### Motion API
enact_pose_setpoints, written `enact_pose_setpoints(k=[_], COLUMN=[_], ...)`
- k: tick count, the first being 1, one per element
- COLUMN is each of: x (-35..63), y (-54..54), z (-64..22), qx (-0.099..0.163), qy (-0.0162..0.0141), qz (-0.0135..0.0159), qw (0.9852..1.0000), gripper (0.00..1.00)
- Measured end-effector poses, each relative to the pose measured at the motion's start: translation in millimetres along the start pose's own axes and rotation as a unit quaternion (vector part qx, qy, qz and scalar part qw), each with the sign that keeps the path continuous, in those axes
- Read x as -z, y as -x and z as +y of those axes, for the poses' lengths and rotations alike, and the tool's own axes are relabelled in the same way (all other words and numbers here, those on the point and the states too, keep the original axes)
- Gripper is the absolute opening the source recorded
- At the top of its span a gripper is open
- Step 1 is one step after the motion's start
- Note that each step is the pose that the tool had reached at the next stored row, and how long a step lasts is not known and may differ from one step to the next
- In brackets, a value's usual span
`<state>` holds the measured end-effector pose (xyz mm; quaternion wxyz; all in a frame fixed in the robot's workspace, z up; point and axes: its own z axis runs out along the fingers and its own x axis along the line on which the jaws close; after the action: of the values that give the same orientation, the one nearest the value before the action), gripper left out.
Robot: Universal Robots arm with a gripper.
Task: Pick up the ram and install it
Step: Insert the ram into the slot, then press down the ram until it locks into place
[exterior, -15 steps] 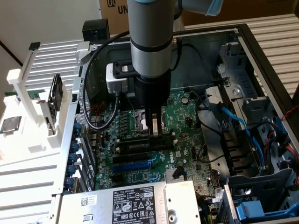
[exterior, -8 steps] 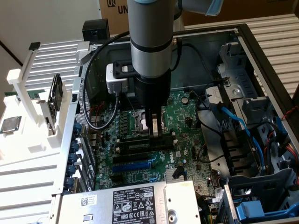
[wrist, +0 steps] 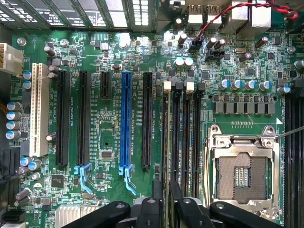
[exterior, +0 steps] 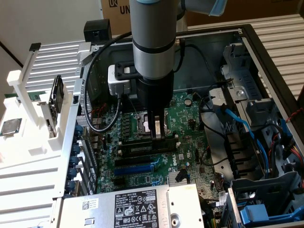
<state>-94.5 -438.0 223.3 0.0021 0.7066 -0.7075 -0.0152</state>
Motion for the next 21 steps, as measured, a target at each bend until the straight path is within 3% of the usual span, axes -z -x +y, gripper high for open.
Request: enact_pose_setpoints(k=[5, 16, 21], x=[1.6, 21.1, 21.7], y=[0.0, 0.4, 0.4], z=[0.3, 1.6, 1.7], qx=[0.0, 0.0, 0.0], qy=[0.0, 0.0, 0.0], qz=[0.0, -0.0002, -0.0002], qw=[1.0, 1.0, 1.0], gripper=[0.21, 0.21, 0.21])
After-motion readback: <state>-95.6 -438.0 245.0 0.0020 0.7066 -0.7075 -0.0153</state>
